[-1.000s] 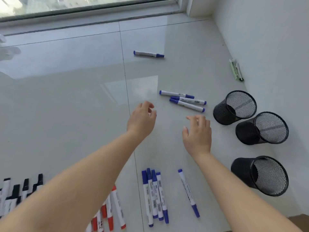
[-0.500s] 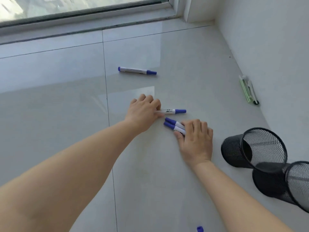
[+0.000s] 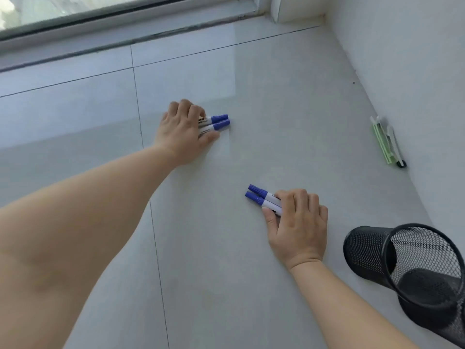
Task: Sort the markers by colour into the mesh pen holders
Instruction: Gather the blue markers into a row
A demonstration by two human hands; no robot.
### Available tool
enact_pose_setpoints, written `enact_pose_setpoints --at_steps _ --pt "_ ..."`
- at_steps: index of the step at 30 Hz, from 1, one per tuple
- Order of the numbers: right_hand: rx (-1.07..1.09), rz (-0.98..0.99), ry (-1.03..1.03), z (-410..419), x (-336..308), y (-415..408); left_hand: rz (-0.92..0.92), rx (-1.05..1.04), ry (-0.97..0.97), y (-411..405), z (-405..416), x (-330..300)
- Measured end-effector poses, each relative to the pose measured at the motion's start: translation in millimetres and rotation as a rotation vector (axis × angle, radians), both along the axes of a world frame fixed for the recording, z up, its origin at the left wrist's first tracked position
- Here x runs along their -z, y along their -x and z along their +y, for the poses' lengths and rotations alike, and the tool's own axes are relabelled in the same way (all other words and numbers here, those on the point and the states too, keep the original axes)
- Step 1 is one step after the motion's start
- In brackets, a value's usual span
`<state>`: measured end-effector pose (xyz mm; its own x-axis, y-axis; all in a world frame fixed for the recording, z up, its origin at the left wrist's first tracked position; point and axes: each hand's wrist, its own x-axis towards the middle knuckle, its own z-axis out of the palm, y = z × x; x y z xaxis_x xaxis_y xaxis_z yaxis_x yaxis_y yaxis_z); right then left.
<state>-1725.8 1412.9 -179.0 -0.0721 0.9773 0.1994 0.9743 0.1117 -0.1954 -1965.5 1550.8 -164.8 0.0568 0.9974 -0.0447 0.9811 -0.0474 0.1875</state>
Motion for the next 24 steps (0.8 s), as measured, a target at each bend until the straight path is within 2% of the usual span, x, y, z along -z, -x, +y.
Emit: enact_pose_setpoints --at_steps 6,10,12,16,20,22,24 --pt "-0.001 0.008 -0.006 2.3 -0.9 -0.6 -0.026 -0.137 -0.038 -7.9 -13.9 10.0" --pt "-0.018 0.011 0.006 1.1 0.2 -1.6 -0.001 -0.199 -0.027 -17.4 -58.1 6.4" --pt "-0.025 -0.011 0.110 1.7 -3.5 2.3 0.020 -0.218 0.047 -19.0 -90.9 0.8" --pt "-0.098 -0.146 0.356 -14.0 -16.9 13.5 -0.049 -0.380 0.287 -21.5 -175.6 -16.9" --pt "-0.025 0.064 0.617 -64.8 -40.8 12.9 -0.106 -0.430 0.365 -34.6 -265.3 -39.5" --pt "0.045 0.181 0.626 -89.1 -56.5 2.2 -0.158 -0.465 0.337 -44.3 -306.2 -49.5" --pt "0.092 0.254 0.549 -114.7 -72.5 -12.7 -0.251 -0.517 0.329 -54.1 -344.3 -56.9"
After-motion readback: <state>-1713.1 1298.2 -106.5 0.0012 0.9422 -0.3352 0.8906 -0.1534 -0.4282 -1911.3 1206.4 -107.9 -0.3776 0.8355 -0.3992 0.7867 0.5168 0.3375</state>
